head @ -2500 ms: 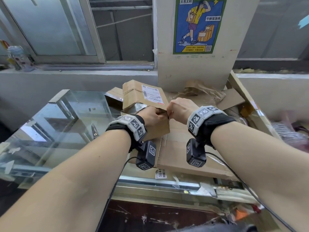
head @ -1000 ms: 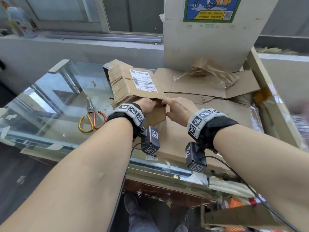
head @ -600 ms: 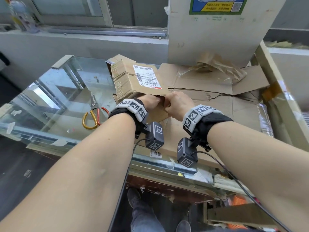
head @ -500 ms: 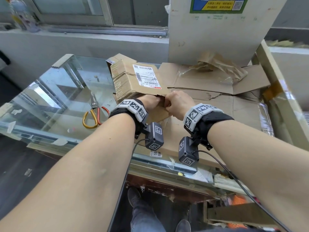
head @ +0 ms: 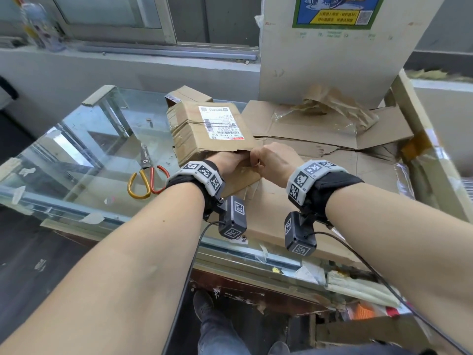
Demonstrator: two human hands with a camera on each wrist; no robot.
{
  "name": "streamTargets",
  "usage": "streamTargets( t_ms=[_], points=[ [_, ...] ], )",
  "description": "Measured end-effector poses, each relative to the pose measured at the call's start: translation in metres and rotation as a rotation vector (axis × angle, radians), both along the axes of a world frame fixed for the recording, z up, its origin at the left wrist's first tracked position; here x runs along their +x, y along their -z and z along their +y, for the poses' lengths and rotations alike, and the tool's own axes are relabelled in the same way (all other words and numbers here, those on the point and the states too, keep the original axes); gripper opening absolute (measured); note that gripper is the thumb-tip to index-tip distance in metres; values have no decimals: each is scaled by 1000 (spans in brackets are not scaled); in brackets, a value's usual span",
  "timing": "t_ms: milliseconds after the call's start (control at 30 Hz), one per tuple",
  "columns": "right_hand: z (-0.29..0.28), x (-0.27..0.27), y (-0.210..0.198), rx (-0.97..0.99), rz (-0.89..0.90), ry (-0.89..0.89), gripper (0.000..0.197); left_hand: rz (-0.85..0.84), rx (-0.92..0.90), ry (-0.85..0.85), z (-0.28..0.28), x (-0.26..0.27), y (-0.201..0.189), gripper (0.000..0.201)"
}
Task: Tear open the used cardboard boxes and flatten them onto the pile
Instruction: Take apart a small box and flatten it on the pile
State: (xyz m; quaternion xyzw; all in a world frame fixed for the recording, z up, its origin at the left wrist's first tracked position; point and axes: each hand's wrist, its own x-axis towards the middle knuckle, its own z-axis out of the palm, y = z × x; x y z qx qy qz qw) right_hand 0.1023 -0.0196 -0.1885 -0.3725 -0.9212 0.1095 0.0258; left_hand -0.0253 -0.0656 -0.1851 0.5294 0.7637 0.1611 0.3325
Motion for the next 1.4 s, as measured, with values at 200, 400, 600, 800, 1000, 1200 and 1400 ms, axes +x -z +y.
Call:
streamTargets(
  t_ms=[200,400,600,800,1000,1200,1400],
  points=[
    [-9,-3,-1,78,13,19,23,-5,30,7,0,5,-12,42],
    [-13,-11,1,134,1,14,23,34,-67,34,-2,3,-22,30],
    [-10,-11,0,103,13,36,20,188,-59,92,-6,-5,-25,42],
    [-8,-6,1,106,-15,-11,22,230,-116,37,-7,-6,-16,45],
    [-3,1,4,55,-30,-67,16,154,-129,-36,-2,-4,-5,45],
    [5,10,15,-40,41,-51,12,125,-47,-113,2,-5,-3,55],
    [8,17,10,-246,577,245,26,60,8,-247,5,-10,6,60]
  ],
)
